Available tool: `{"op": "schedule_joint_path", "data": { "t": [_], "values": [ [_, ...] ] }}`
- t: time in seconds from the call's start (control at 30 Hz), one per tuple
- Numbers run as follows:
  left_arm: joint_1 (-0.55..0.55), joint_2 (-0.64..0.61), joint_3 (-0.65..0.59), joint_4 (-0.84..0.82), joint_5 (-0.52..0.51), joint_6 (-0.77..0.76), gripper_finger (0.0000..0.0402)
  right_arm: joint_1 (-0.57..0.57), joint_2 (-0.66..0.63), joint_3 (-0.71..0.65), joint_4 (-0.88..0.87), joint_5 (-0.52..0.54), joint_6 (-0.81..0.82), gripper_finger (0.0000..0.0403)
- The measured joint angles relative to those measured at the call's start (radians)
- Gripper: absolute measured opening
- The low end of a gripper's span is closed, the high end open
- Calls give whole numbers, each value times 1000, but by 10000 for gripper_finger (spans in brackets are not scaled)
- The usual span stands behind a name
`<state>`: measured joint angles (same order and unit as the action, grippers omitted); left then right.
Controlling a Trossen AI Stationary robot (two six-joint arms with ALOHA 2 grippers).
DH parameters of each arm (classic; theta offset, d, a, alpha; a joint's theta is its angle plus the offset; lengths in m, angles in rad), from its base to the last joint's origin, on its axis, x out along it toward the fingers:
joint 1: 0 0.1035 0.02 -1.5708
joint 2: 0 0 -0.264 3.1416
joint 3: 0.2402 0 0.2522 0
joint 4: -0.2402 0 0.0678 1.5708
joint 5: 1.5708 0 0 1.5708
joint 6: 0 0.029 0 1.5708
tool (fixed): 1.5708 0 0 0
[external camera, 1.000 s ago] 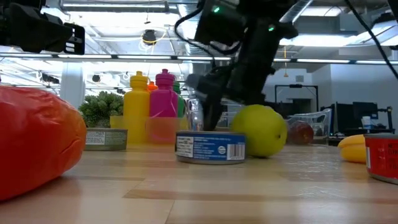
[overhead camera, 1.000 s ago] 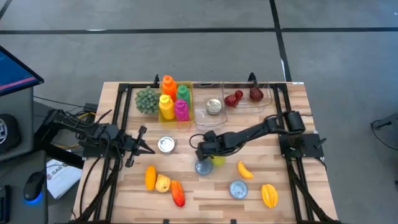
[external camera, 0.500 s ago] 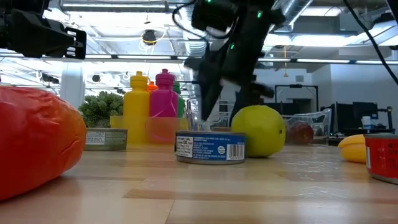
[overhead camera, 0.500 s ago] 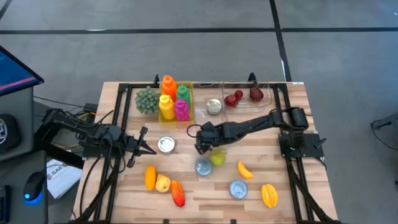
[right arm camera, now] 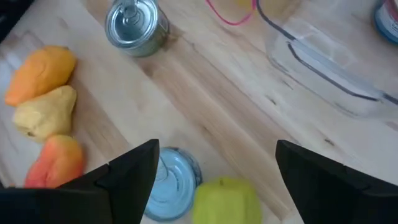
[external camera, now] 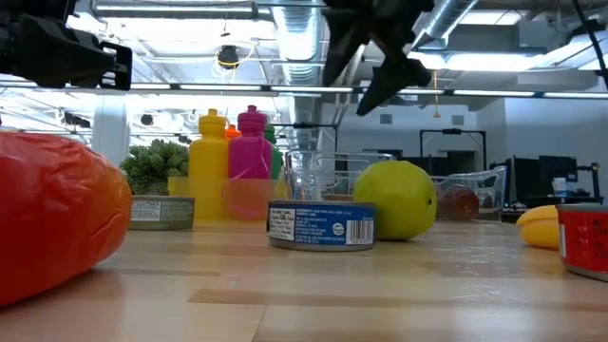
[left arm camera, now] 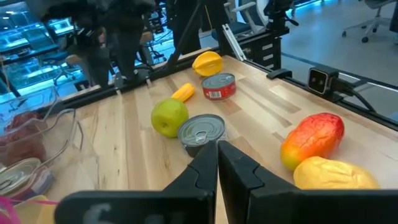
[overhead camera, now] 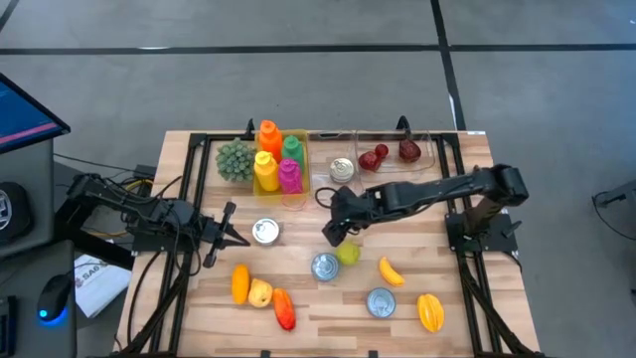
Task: Pick & Place Food Item
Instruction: Put the green apple into the right transparent bin
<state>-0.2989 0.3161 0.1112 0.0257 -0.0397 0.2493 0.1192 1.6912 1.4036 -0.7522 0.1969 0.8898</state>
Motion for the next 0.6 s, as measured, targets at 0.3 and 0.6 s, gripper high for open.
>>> {"op": "schedule_joint_path", "data": {
  "t": [0.3, 0.6],
  "values": [
    [0, -34, 0, -24, -5, -54, 2, 19, -35, 0, 0, 6, 0, 317],
    [-1, -138, 81, -270, -5, -63, 2, 26, -35, 0, -7, 6, -7, 317]
  ]
}}
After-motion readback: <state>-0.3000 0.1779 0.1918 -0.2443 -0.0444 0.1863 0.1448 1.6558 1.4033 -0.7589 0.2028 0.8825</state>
